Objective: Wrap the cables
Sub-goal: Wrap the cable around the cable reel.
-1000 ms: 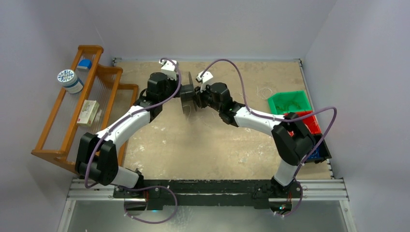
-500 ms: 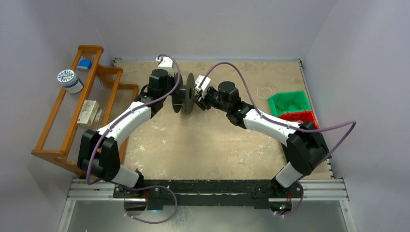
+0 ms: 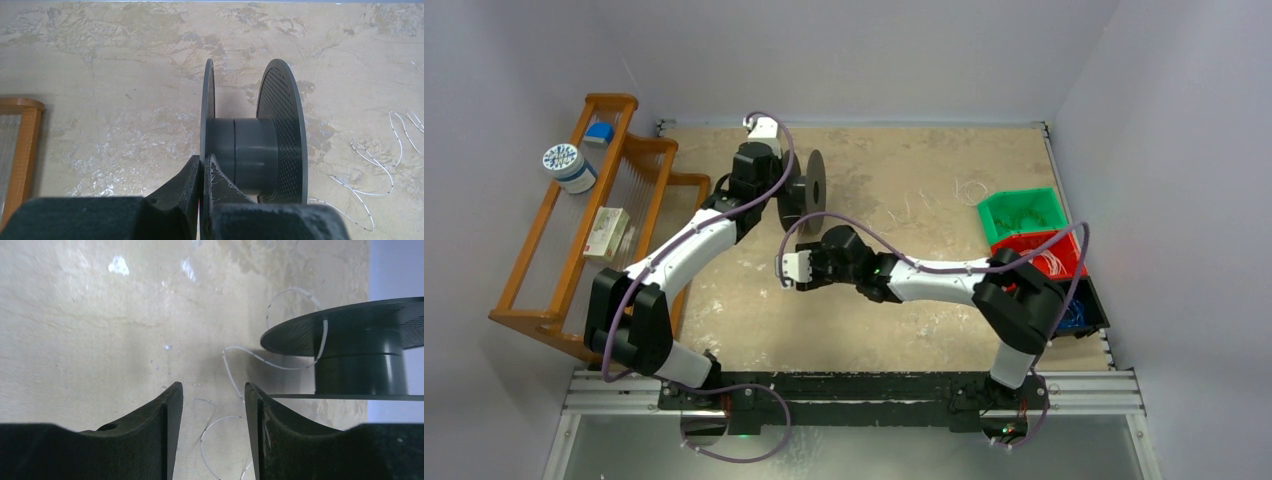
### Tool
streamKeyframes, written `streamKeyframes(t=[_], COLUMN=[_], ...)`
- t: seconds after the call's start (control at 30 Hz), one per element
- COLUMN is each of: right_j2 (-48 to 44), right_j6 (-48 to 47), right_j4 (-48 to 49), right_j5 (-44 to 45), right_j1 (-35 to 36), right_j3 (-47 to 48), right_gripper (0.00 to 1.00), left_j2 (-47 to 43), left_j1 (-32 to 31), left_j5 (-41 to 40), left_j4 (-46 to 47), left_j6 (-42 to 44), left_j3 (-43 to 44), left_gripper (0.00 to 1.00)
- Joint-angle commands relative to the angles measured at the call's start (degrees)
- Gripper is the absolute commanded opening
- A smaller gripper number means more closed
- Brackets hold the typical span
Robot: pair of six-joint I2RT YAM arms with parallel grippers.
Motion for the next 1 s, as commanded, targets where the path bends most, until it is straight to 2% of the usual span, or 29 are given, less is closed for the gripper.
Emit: streamKeyframes(t=[0.0,0.2,0.37,0.47,0.63,0.97], right_j2=[2.86,6.55,8.07,9.09,8.96,-3.91], right_j6=[-6.37,-9.23,-9.38,-9.37,-9.51,-9.16], right_j4=[1.38,1.25,1.66,-0.13,-6.27,-18.16], right_j5=[9.73,14.61,14.55,13.81,10.0,2.55], right_j1=[0.57,1.13,1.23,1.26,1.28,0.98], right_j3=[2.98,5.25,5.98,7.39,8.76,1.74], right_gripper=[0.52,0.54,0.51,0.42,0.0,0.0], left_j2=[-0.04,0.04,0.37,0.63,1.09,2.06], left_j1=[-0.01,-0.02,-0.02,-0.02,-0.02,-0.02], left_j5=[-1.54,-1.76,-1.62,-1.99,-4.02,-8.1], left_j4=[-2.26,-1.72,-1.53,-1.45,-1.46,-1.3], left_j6=[-0.16,0.1,0.27,0.45,1.87,5.27], left_j3=[1.21,0.9,0.85,1.02,2.08,4.18], left_gripper=[0.0,0.0,0.0,0.0,0.0,0.0])
